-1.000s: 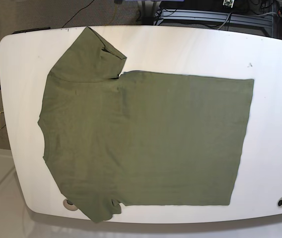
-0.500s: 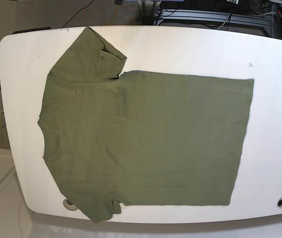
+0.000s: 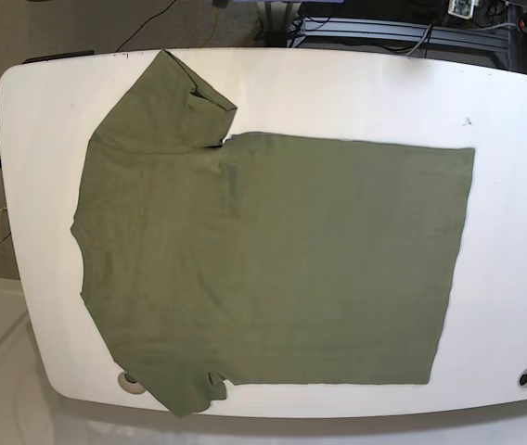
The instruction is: Fold the T-shirt properly
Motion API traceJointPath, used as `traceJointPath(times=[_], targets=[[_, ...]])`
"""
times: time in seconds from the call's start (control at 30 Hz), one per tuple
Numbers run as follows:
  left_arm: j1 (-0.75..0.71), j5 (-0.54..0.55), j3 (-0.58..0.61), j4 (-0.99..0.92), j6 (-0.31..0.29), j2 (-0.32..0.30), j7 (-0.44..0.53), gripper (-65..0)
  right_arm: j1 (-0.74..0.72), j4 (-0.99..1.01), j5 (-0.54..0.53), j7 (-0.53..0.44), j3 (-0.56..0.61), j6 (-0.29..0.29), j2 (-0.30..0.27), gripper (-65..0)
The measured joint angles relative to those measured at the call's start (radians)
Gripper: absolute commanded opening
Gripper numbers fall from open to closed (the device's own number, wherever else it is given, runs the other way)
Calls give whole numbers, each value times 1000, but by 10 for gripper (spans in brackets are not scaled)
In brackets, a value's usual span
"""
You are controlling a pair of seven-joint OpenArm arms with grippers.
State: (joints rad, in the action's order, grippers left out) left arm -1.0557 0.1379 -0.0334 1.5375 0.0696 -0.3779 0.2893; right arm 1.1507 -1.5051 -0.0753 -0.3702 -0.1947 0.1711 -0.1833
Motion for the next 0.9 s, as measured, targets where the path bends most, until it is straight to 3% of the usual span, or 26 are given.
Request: traceJointPath(times=[0.1,0.4,0.5,0.63,0.73,0.9], targets=[[-2,19,-22,66,1,-5,-25,-650,7,-44,0,53,-2,-15,-6,-650],[-12,21,-98,214,-3,-8,-79,-650,33,-174,0,48,-2,5,-2,-650],[-10,21,-126,246,-3,-10,-85,-650,35,-189,0,62,-10,0,16,-650],[-7,16,-182,272,-5,-3,-114,-650,21,-211,-4,31,-49,-4,98,-650],[-7,18,-192,286,19,-6,-116,-650,10,-217,-5,19,-62,-4,120,-650],[-3,18,-181,317,5,-7,-140,-650,-3,-239,-13,9,-100,21,139,-650]])
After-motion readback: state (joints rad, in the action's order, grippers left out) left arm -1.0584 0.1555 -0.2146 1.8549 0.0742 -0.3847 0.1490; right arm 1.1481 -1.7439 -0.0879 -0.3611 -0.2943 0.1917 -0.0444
